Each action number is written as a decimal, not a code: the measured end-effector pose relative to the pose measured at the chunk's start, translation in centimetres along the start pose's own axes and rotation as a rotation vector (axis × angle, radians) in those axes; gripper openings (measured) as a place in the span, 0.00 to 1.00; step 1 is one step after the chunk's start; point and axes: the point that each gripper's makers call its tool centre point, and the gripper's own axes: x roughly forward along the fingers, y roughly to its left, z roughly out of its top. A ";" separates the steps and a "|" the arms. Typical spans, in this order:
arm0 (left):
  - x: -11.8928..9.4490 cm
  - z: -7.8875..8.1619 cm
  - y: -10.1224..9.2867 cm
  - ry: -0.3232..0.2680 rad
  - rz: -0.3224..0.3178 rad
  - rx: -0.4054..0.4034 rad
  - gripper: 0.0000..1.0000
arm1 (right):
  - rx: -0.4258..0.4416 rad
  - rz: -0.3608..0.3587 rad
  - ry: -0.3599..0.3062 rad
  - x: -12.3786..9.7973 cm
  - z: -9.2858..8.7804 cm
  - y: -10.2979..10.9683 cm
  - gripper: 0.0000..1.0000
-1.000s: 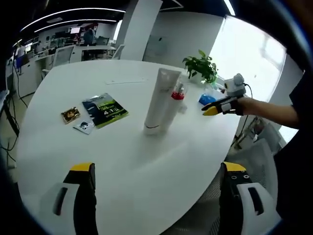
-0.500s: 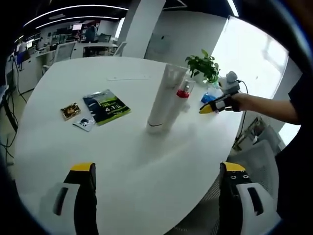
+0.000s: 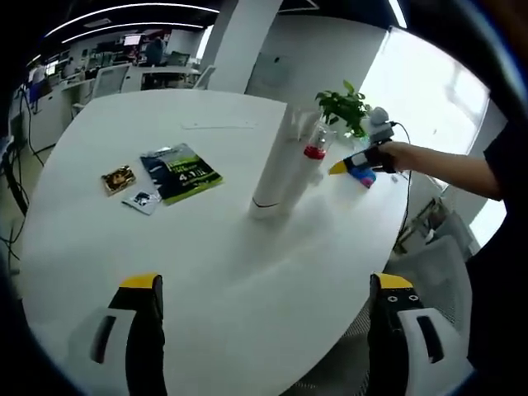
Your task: Arrange the skincare products in the storage area until every visible bottle or jar stands upright without overlapping.
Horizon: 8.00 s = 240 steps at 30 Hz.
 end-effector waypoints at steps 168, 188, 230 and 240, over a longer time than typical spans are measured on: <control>-8.3 11.4 -17.8 -0.405 -0.579 0.041 0.43 | -0.136 1.336 -0.440 -21.4 -4.5 31.8 0.14; -9.9 12.5 -20.8 -0.446 -0.707 0.115 0.18 | -0.154 1.474 -0.452 -23.7 -4.0 33.3 0.15; -7.6 17.9 -15.1 -0.528 0.038 0.142 0.17 | -0.536 0.255 -0.765 -20.1 3.2 30.8 0.12; -7.6 17.9 -17.7 -0.549 -0.132 0.250 0.25 | -0.381 0.480 -0.738 -20.6 3.0 30.0 0.11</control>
